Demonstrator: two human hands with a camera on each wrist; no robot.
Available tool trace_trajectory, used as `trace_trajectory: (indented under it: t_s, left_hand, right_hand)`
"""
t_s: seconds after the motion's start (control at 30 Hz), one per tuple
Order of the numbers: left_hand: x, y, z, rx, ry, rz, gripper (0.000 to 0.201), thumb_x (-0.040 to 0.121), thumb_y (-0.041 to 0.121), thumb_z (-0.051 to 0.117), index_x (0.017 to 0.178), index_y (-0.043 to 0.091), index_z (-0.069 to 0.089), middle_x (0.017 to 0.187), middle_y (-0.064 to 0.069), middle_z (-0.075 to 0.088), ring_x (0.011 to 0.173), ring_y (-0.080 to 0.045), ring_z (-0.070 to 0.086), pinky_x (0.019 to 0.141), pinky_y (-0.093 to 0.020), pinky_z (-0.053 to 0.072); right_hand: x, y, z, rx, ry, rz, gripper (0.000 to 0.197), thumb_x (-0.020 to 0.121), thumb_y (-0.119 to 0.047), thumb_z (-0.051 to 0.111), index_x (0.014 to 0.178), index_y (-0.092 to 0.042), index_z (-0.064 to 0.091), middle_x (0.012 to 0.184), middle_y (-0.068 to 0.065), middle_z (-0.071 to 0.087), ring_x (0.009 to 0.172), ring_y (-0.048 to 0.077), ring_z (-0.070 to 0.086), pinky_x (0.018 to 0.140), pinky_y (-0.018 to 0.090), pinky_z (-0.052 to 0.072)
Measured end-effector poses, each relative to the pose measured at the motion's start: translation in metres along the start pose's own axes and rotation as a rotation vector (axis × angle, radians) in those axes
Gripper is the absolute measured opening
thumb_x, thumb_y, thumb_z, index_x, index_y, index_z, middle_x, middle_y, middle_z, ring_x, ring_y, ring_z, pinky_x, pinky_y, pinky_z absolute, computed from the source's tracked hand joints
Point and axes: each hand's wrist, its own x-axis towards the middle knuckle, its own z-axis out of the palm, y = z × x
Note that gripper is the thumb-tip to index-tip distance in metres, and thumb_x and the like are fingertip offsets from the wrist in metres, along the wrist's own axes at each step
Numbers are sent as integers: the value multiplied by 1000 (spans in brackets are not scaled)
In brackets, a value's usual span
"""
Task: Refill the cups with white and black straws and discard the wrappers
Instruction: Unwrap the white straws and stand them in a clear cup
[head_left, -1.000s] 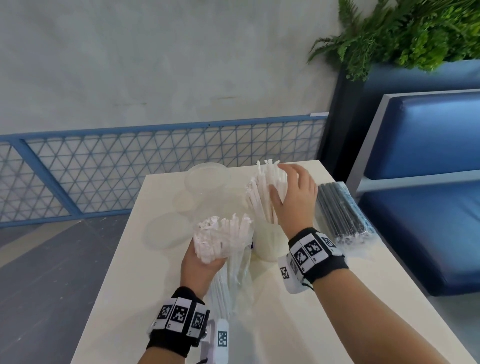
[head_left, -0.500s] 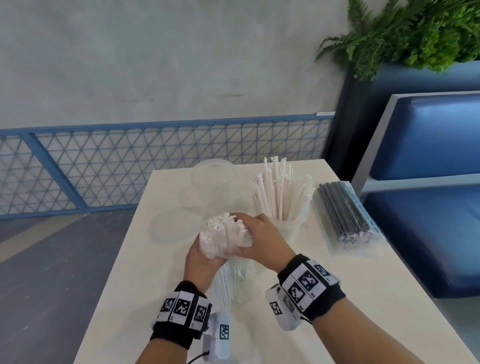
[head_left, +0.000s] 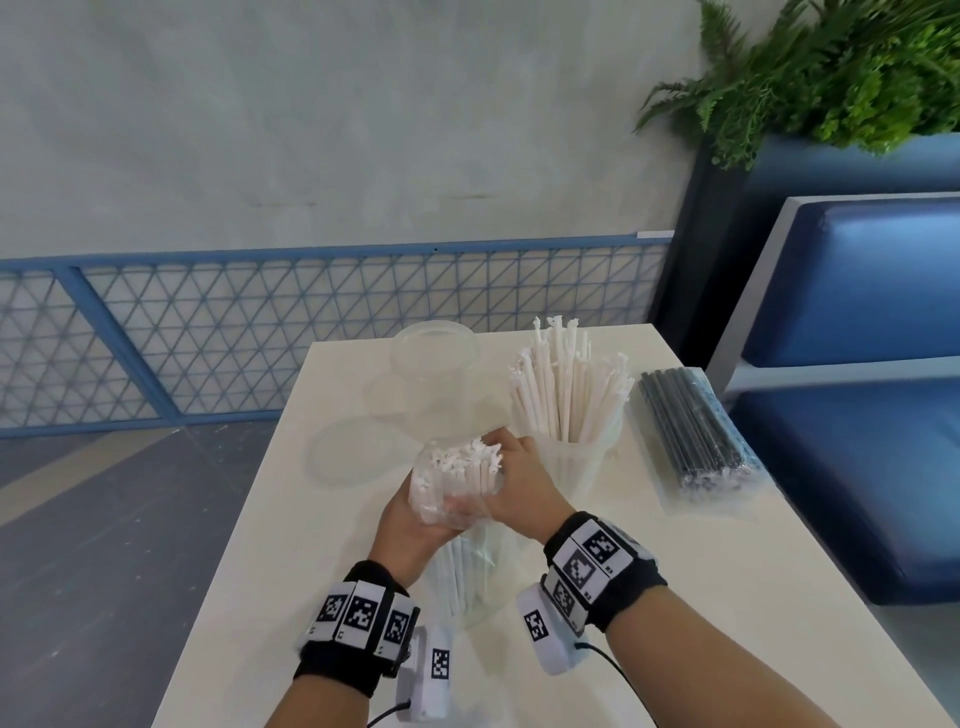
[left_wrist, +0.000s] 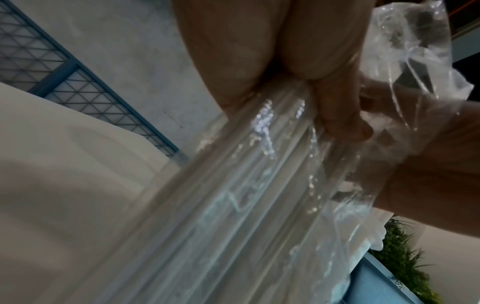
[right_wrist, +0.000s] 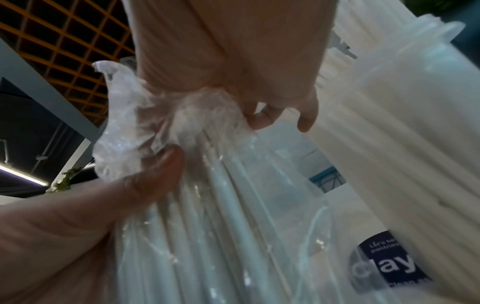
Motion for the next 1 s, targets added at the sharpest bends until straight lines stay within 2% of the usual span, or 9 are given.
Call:
trace_trajectory:
  t_s: [0.1, 0.2, 0.33, 0.43, 0.5, 0.63, 0.73, 0.87, 1.0]
  left_hand:
    - [1, 2, 1, 31, 32, -13, 48, 60, 10, 86, 101, 18, 63, 93, 4, 69, 85, -9, 65, 62, -11, 51]
    - [0, 3, 1, 30, 28, -12, 40, 56, 18, 86, 89, 24, 64, 87, 5, 69, 82, -10, 66, 61, -11, 50]
    - [1, 3, 1, 68, 53, -28, 38, 60, 10, 85, 82, 28, 60, 82, 8, 66, 78, -8, 63, 59, -7, 50]
    - [2, 4, 2, 106, 54, -35, 35, 69, 1, 78, 83, 26, 59, 81, 10, 63, 78, -7, 62, 57, -4, 47]
    - [2, 2, 1, 120, 46, -36, 32, 69, 0, 77, 85, 22, 60, 81, 9, 64, 80, -12, 62, 58, -4, 47]
    - [2, 3, 1, 49, 37, -63, 36, 70, -6, 74, 78, 26, 59, 78, 11, 63, 75, -3, 59, 57, -6, 47]
    - [4, 2, 0, -21, 34, -99, 30, 66, -2, 78, 80, 21, 63, 81, 3, 66, 82, -19, 63, 69, -17, 50]
    - [6, 0, -1, -73, 42, -110, 51, 40, 27, 81, 87, 12, 66, 88, -7, 68, 97, -33, 63, 91, -40, 49]
    - [6, 0, -1, -2, 56, -97, 37, 61, 10, 84, 89, 20, 63, 91, -2, 68, 94, -25, 63, 85, -32, 47]
  right_hand:
    - [-6, 1, 3, 175, 125, -16, 36, 71, -28, 79, 85, -40, 48, 103, -8, 51, 106, 18, 37, 92, 23, 37]
    - [-12, 4, 10, 323, 226, 26, 38, 73, -23, 77, 101, -29, 52, 96, -12, 51, 108, 13, 39, 94, 26, 42]
    - [-9, 4, 4, 536, 279, 65, 21, 73, -29, 75, 87, -38, 62, 100, 0, 61, 108, 20, 56, 96, 38, 47]
    - [-9, -7, -11, 642, 298, 12, 4, 81, -20, 69, 81, -17, 71, 89, 14, 68, 83, 11, 64, 78, 23, 51]
    - [-10, -15, -20, 657, 316, 1, 15, 85, -19, 65, 75, -10, 71, 83, 12, 68, 79, 10, 62, 75, 19, 47]
    - [-8, -28, -40, 744, 428, -11, 27, 88, -21, 61, 62, -22, 68, 81, 4, 73, 92, 19, 67, 92, 29, 47]
    - [-2, -39, -61, 820, 536, -61, 32, 89, -19, 59, 58, -23, 65, 67, -3, 69, 84, 28, 66, 89, 34, 49]
    - [10, -39, -82, 1077, 665, -40, 14, 89, -11, 58, 75, -10, 58, 62, 1, 59, 61, 16, 58, 67, 30, 52]
    - [13, -23, -80, 1099, 652, 44, 7, 85, -9, 63, 87, -4, 58, 69, 3, 59, 62, 12, 59, 64, 27, 51]
